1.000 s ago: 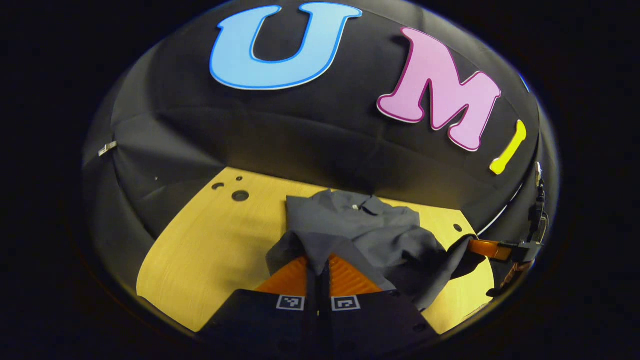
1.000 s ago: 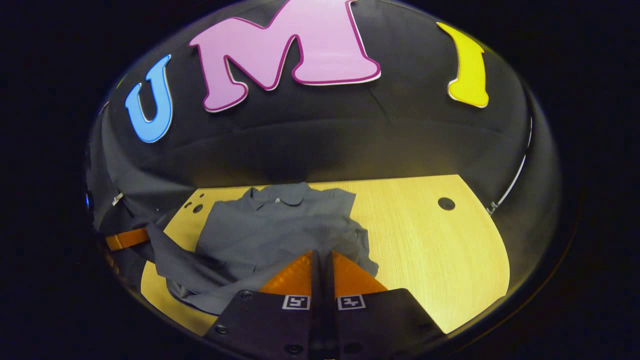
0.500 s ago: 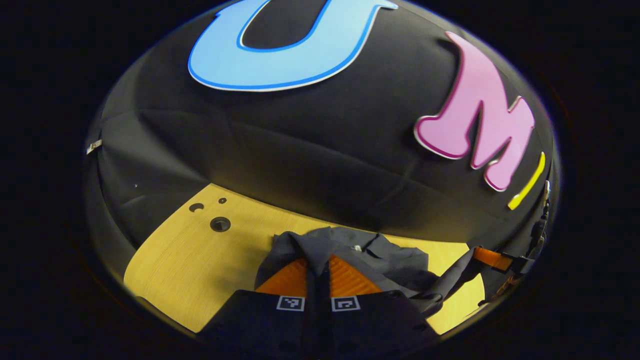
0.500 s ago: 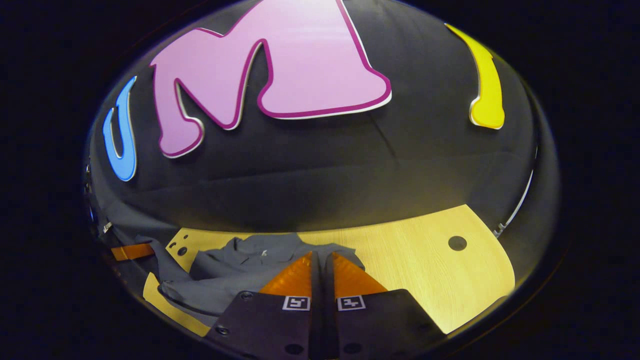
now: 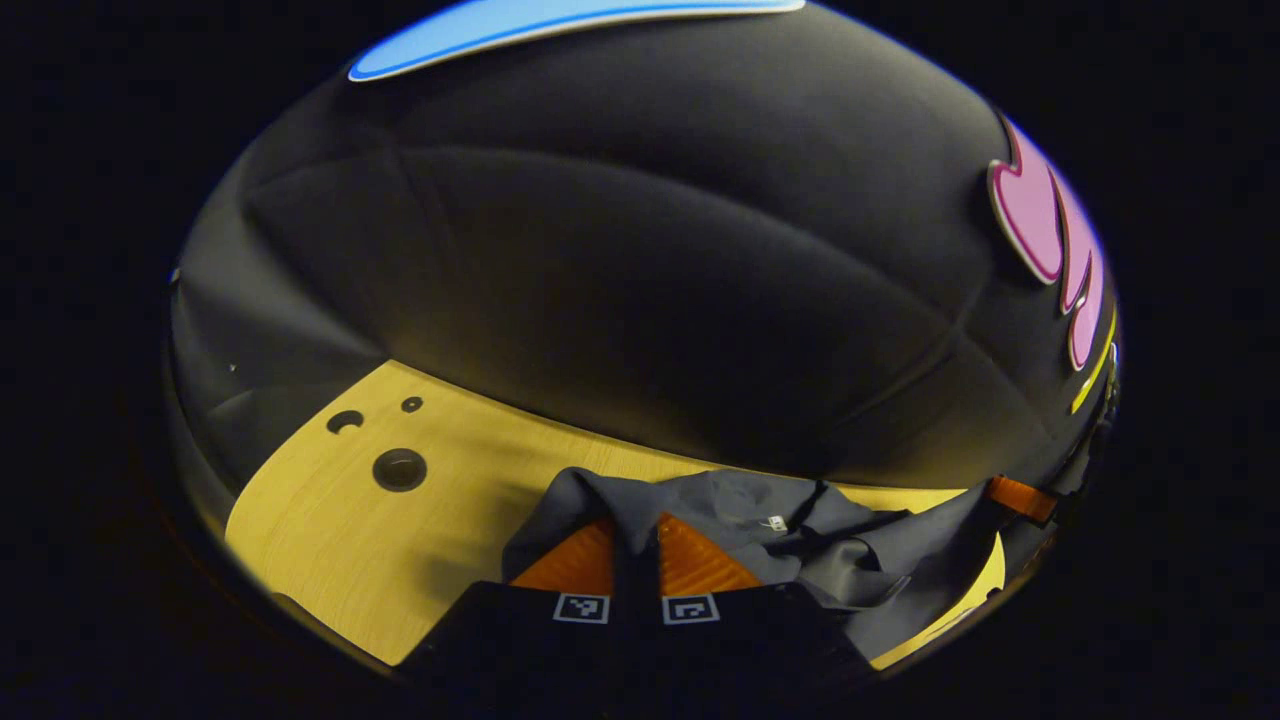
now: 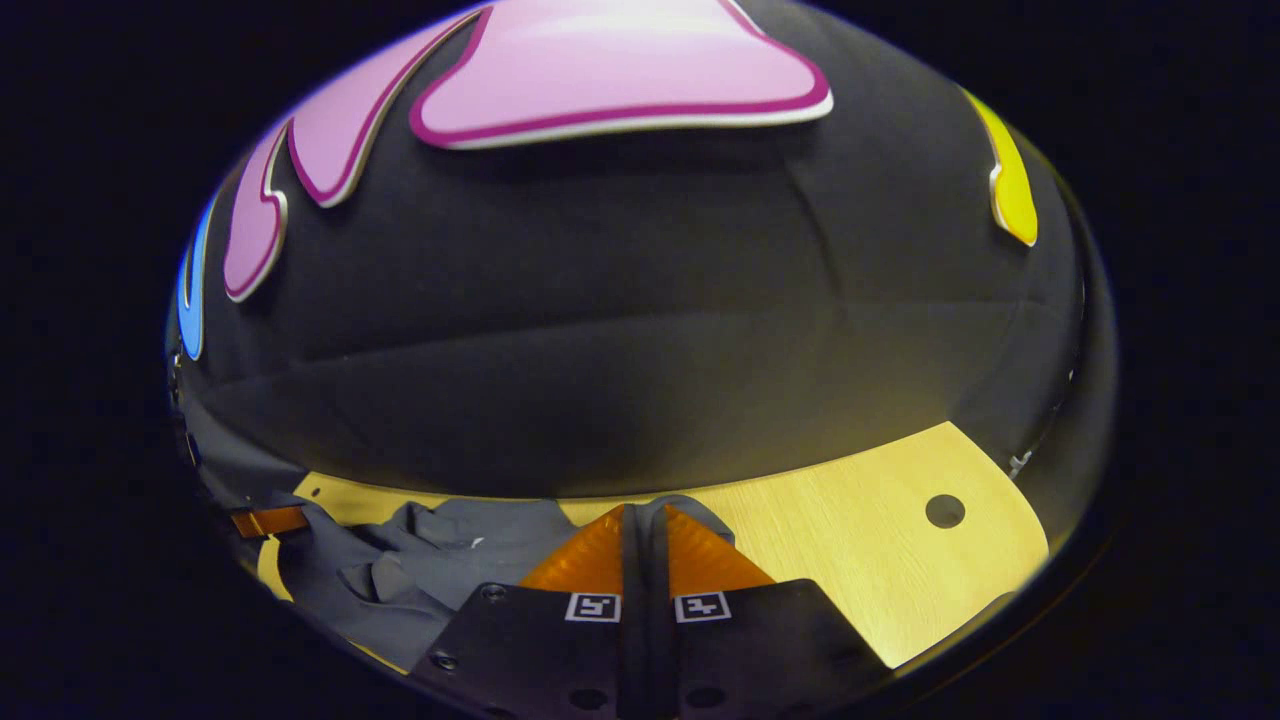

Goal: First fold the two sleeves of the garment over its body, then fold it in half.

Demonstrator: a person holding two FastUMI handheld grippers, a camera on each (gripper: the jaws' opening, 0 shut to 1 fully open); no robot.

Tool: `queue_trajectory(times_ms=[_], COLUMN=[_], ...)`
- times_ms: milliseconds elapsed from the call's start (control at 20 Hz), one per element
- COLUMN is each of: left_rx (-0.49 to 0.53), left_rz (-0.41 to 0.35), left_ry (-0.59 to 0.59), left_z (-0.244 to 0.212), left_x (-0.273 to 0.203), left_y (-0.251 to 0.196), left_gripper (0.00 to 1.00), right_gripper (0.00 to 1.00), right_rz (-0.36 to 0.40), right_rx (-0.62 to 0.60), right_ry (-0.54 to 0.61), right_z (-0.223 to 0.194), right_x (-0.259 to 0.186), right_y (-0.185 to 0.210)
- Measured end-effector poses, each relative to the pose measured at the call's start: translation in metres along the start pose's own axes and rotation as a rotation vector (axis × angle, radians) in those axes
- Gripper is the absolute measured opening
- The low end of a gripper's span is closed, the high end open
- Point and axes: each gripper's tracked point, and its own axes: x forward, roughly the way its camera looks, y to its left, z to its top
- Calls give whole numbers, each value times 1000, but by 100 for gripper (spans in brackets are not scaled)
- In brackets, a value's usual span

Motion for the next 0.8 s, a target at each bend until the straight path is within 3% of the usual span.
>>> queue_trajectory(times_ms=[250, 450, 650, 700, 750, 800], left_rx=[79, 88, 60, 54, 52, 53], left_rz=[27, 57, 72, 72, 77, 85], left_ry=[18, 23, -3, -12, -25, -37], left_z=[-14, -12, -1, 2, 5, 9], left_x=[19, 12, -19, -28, -41, -56], left_y=[2, 3, 1, 1, 1, 0], left_gripper=[7, 18, 82, 87, 96, 96], right_gripper=[6, 18, 83, 99, 97, 98], right_rz=[-6, 11, 42, 40, 39, 40], right_rx=[-51, -48, -65, -76, -91, -102], right_ry=[31, 63, 40, 28, 15, 2], right_z=[-24, -32, -20, -17, -12, -8], right_x=[14, 12, -15, -20, -31, -42], right_y=[1, 3, 4, 5, 3, 2])
